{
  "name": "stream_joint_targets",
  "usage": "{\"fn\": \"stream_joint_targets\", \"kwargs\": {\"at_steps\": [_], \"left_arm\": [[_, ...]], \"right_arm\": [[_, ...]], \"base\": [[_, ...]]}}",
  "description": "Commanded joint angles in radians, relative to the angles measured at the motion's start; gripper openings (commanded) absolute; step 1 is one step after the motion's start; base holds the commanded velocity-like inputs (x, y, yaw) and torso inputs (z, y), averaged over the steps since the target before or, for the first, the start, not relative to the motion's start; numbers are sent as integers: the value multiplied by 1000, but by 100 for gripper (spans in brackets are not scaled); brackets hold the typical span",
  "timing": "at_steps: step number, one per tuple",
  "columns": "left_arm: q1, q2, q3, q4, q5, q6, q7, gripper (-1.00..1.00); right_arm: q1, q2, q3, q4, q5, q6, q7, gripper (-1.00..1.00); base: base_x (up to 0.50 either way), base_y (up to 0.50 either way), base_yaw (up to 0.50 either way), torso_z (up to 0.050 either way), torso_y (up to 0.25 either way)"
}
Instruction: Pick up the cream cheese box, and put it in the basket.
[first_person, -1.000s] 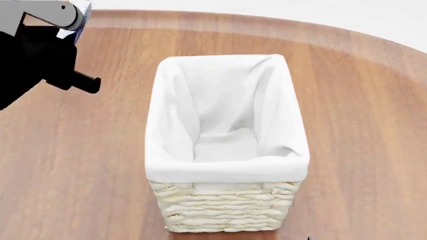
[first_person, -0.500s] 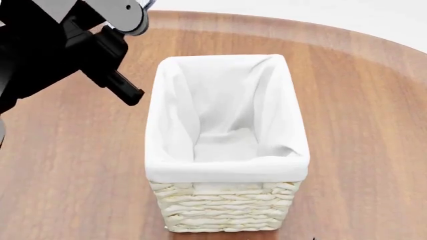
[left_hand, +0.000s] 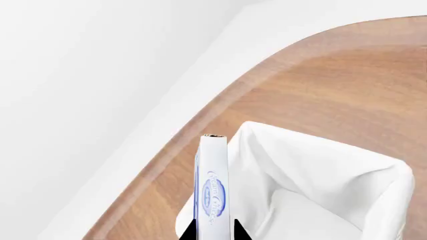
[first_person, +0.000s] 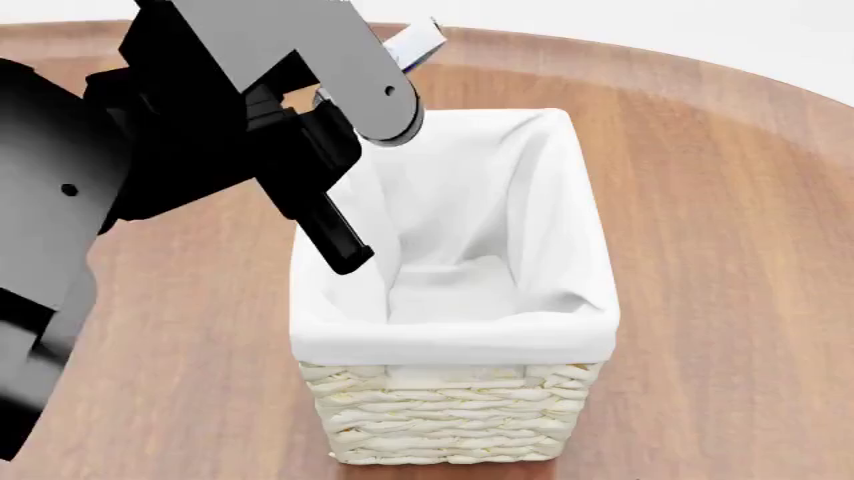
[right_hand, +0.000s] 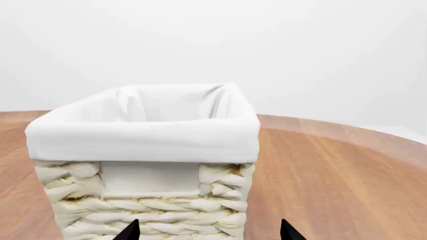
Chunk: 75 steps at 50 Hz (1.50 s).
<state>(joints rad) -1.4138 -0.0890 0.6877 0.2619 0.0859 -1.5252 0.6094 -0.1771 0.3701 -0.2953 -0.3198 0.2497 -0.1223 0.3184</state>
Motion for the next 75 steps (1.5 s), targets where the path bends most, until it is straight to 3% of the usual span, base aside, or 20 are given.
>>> {"fn": "stream_joint_targets", "kwargs": {"at_steps": [1,7,19,29,42,46,47,63,68,72,75], "left_arm": [[-15,63,1,-198,22,89,-54,-100],[-39,87,18,-393,-99,231,-151,-100],[-113,87,203,-741,-433,455,-357,-100],[-136,87,376,-858,-570,551,-412,-100],[-197,88,634,-1007,-865,722,-510,-100],[-207,87,659,-1017,-903,747,-505,-100],[-210,79,667,-993,-901,743,-510,100],[-240,9,598,-902,-965,724,-547,100],[-259,-61,557,-770,-1018,671,-598,100],[-282,-169,488,-532,-1094,605,-715,100],[-281,-171,487,-527,-1096,603,-718,100]], "right_arm": [[-8,5,0,4,6,-13,-2,100],[1,6,0,12,13,-10,-5,100],[-14,16,9,11,36,-34,-13,100],[-8,13,3,25,43,-37,-18,100],[-11,13,-3,32,42,-44,-18,100],[-8,14,-4,38,47,-45,-21,100],[-7,13,-5,40,48,-44,-22,100],[11,7,-24,59,36,-34,-23,100],[10,9,-30,53,30,-28,-20,100],[10,16,-26,32,27,-12,-9,100],[10,17,-27,31,28,-12,-9,100]], "base": [[0,0,0,0,0],[0,0,0,0,0],[0,0,0,0,1],[0,0,0,0,0],[0,0,0,0,1],[0,0,0,0,3],[0,0,0,0,0],[0,0,0,0,0],[0,0,0,0,0],[0,0,0,0,0],[0,0,0,0,0]]}}
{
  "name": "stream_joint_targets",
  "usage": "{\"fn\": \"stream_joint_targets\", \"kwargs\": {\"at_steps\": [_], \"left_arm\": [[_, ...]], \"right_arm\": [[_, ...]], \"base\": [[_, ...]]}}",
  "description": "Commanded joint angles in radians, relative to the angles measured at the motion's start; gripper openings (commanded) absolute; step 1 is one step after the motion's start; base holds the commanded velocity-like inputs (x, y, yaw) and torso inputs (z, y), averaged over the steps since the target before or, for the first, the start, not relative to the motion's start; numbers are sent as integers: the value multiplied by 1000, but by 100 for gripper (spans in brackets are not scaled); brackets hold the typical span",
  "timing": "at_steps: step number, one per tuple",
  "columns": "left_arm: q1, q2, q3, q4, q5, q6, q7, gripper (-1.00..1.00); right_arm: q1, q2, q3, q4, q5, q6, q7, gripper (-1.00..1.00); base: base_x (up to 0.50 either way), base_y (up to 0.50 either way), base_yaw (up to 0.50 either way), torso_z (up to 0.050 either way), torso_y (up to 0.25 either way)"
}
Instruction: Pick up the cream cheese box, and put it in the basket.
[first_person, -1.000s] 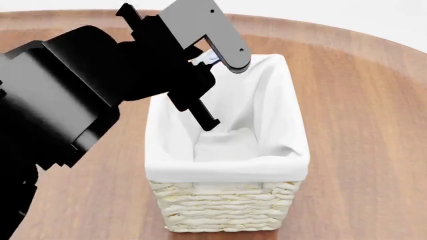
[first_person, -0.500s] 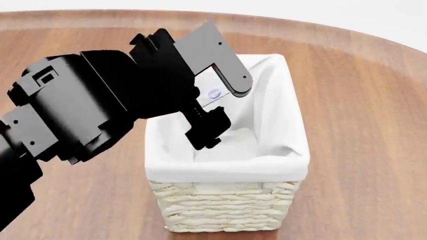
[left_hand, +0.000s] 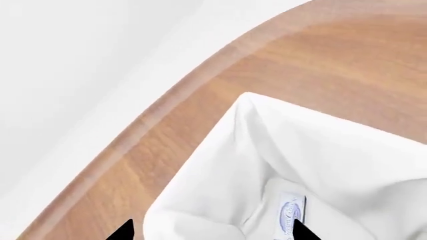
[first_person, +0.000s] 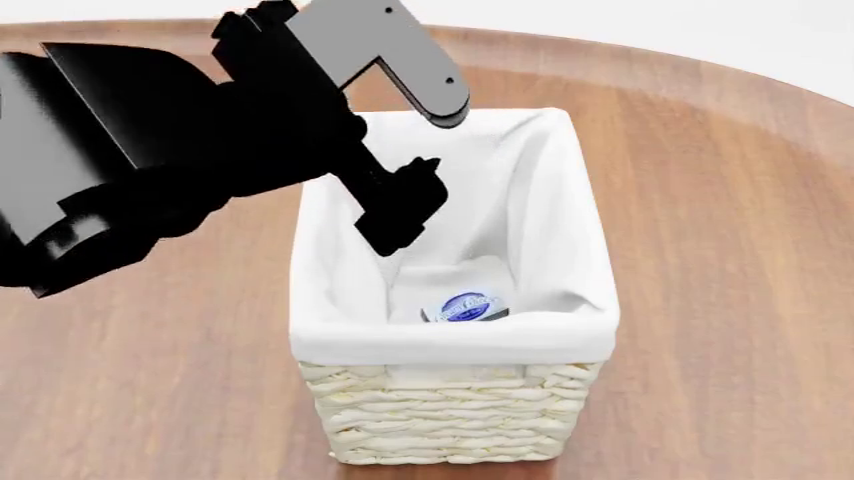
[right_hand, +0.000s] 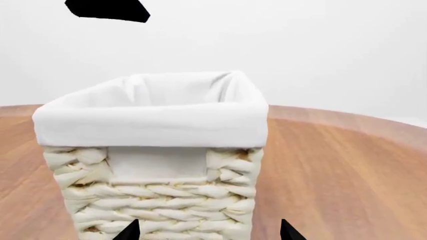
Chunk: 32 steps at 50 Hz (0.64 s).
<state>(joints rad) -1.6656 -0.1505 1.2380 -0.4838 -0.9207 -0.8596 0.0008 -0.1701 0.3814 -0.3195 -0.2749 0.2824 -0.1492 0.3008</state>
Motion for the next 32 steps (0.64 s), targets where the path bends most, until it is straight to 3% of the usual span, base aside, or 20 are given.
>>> {"fn": "stream_joint_targets", "kwargs": {"at_steps": [1,2,3,4,5,11,12,17,23,28,30,32], "left_arm": [[-30,-109,-63,218,-89,-63,-110,100],[-29,-218,-128,368,-163,-102,-231,100],[-24,-246,-170,509,-216,-121,-277,100],[-24,-247,-171,511,-219,-122,-280,100],[-17,-298,-182,618,-223,-113,-302,100],[65,-448,-357,916,-391,-67,-568,100],[66,-449,-358,918,-394,-67,-570,100],[169,-560,-488,1158,-576,38,-819,100],[243,-654,-572,1325,-618,132,-963,100],[242,-689,-601,1394,-671,160,-1008,100],[214,-702,-614,1426,-699,161,-1046,100],[193,-709,-621,1442,-704,157,-1072,100]], "right_arm": [[3,6,-3,-14,-5,15,9,100],[-3,24,27,-71,7,38,36,100],[-5,31,35,-97,6,50,46,100],[-5,32,35,-98,7,51,47,100],[-2,36,49,-119,0,61,65,100],[32,84,120,-259,43,169,130,100],[32,85,120,-261,43,171,131,100],[99,137,165,-392,87,321,180,100],[200,215,246,-598,158,526,274,100],[306,270,307,-727,264,674,338,100],[399,337,335,-771,396,739,419,100],[459,456,285,-772,492,681,546,100]], "base": [[0,0,0,0,0],[0,0,0,0,0],[0,0,0,0,0],[0,0,0,0,0],[0,0,0,0,0],[0,0,0,0,0],[0,0,0,0,0],[0,0,0,0,0],[0,0,0,0,0],[0,0,0,0,0],[0,0,0,0,0],[0,0,0,0,0]]}}
